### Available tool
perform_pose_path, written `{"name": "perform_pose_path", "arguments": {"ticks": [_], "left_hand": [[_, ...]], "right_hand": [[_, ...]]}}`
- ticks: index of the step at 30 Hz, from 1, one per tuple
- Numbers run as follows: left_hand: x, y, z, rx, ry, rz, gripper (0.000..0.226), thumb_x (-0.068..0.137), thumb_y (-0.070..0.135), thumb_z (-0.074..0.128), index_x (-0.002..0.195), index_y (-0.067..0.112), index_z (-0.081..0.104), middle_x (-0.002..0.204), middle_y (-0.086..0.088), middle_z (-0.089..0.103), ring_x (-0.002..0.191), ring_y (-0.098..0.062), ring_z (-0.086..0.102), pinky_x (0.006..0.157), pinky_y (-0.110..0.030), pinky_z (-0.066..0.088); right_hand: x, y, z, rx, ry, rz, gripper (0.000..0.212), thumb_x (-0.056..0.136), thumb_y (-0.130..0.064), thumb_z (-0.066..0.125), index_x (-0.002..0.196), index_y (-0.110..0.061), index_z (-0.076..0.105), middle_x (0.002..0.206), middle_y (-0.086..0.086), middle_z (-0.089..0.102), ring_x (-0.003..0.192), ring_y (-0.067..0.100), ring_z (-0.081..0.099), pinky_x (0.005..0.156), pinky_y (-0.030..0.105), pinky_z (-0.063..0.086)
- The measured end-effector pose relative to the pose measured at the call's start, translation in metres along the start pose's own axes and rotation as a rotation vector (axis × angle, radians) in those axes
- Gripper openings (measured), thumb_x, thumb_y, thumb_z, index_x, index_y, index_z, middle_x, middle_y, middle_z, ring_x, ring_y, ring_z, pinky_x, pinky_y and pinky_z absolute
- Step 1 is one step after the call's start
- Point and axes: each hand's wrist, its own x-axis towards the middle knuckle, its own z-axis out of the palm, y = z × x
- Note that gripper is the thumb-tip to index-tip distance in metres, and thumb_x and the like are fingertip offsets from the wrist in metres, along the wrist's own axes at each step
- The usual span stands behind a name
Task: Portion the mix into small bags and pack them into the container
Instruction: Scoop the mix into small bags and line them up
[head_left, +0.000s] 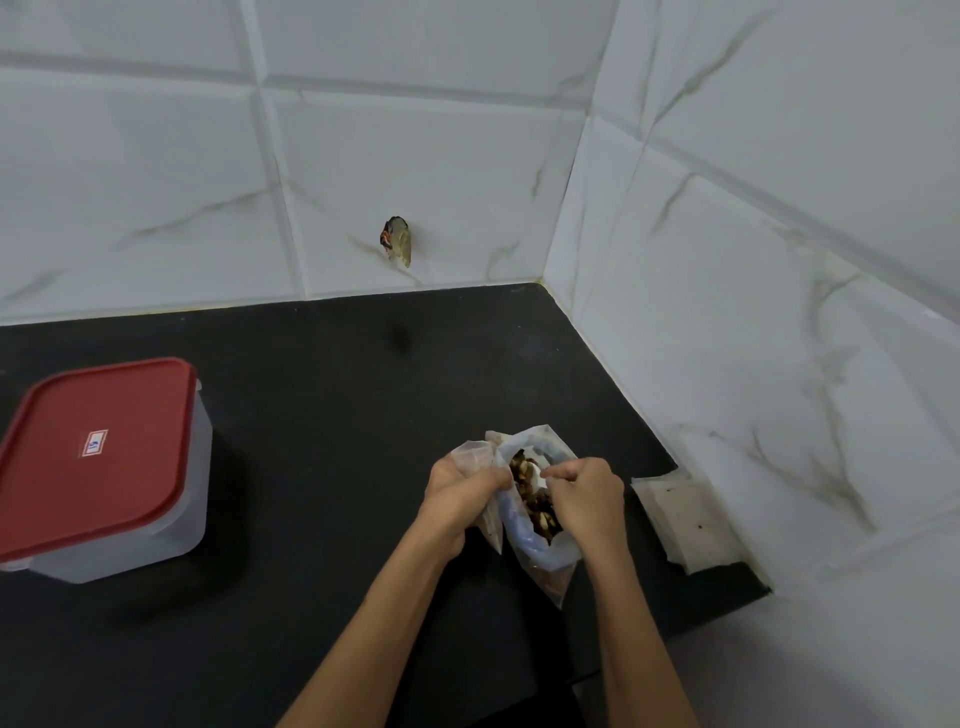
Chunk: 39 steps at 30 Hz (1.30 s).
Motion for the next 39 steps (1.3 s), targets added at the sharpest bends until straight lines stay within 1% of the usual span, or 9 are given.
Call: {"name": "perform_pose_path", "arguments": {"ticks": [3,8,10,16,18,21,26,34,39], "left_hand": [[-0.001,-0.001,0.004,-0.030,0.011,-0.010,0.021,0.078,0.000,0.065,0.096,0.011,0.065,0.094,-0.011,0.070,0.089,-0.024,0.069,0.081,-0.039,0.057],[-0.002,-0.001,0.002,-0.025,0.038,-0.027,0.023,0.079,0.002,0.066,0.099,0.014,0.063,0.096,-0.009,0.068,0.091,-0.021,0.066,0.077,-0.034,0.056],[-0.002,-0.002,0.002,0.011,0.029,-0.006,0.025,0.079,0.004,0.066,0.102,0.013,0.063,0.098,-0.009,0.068,0.093,-0.020,0.065,0.079,-0.034,0.055],[-0.003,-0.001,0.002,0.056,0.045,0.030,0.026,0.080,0.007,0.068,0.102,0.018,0.061,0.098,-0.005,0.065,0.090,-0.015,0.063,0.065,-0.024,0.049],[-0.003,-0.002,0.002,0.049,0.052,0.018,0.023,0.080,0.007,0.067,0.096,0.021,0.059,0.097,-0.005,0.064,0.089,-0.015,0.062,0.066,-0.026,0.050],[-0.001,-0.002,0.001,0.051,0.047,0.006,0.027,0.081,0.006,0.066,0.105,0.017,0.060,0.099,-0.007,0.065,0.091,-0.018,0.063,0.070,-0.028,0.052],[0.000,-0.001,0.000,0.063,0.073,-0.004,0.022,0.080,0.002,0.062,0.100,0.013,0.062,0.089,-0.006,0.063,0.081,-0.015,0.061,0.061,-0.026,0.048],[0.004,-0.005,0.005,0.009,0.179,-0.004,0.026,0.077,0.015,0.073,0.101,0.017,0.063,0.092,-0.005,0.065,0.084,-0.016,0.063,0.068,-0.032,0.054],[0.008,-0.007,0.007,0.163,0.246,0.041,0.037,0.071,0.017,0.077,0.106,0.015,0.065,0.092,-0.003,0.066,0.085,-0.016,0.064,0.068,-0.031,0.054]], "right_hand": [[0.002,0.003,-0.002,0.086,-0.068,0.085,0.021,0.091,-0.007,0.054,0.102,-0.016,0.070,0.109,-0.002,0.064,0.093,0.008,0.057,0.077,0.022,0.045],[0.008,0.010,-0.009,0.334,-0.116,0.280,0.020,0.090,-0.004,0.054,0.094,-0.012,0.071,0.075,0.004,0.064,0.067,0.008,0.057,0.063,0.022,0.046],[0.007,0.013,-0.006,0.413,-0.136,0.320,0.020,0.090,-0.003,0.054,0.095,-0.012,0.071,0.076,0.005,0.064,0.067,0.009,0.056,0.061,0.020,0.045],[0.007,0.018,-0.013,0.529,-0.267,0.337,0.021,0.089,0.001,0.055,0.094,-0.010,0.072,0.079,0.005,0.068,0.070,0.010,0.056,0.066,0.022,0.047],[0.008,0.018,-0.013,0.536,-0.275,0.337,0.020,0.088,0.000,0.055,0.091,-0.011,0.071,0.081,0.005,0.069,0.071,0.010,0.057,0.066,0.022,0.048],[0.010,0.015,-0.007,0.489,-0.244,0.334,0.020,0.089,-0.002,0.056,0.084,-0.016,0.069,0.082,0.005,0.067,0.073,0.011,0.057,0.069,0.023,0.048],[0.011,0.019,-0.015,0.460,-0.334,0.274,0.021,0.089,-0.001,0.055,0.098,-0.010,0.071,0.089,0.010,0.068,0.075,0.012,0.057,0.071,0.025,0.049],[0.009,0.020,-0.016,0.535,-0.369,0.269,0.022,0.089,0.001,0.054,0.099,-0.009,0.071,0.086,0.005,0.069,0.074,0.011,0.057,0.070,0.024,0.047],[0.008,0.025,-0.018,0.586,-0.386,0.258,0.023,0.090,0.001,0.053,0.095,-0.011,0.072,0.086,0.005,0.070,0.071,0.010,0.056,0.068,0.022,0.047]]}}
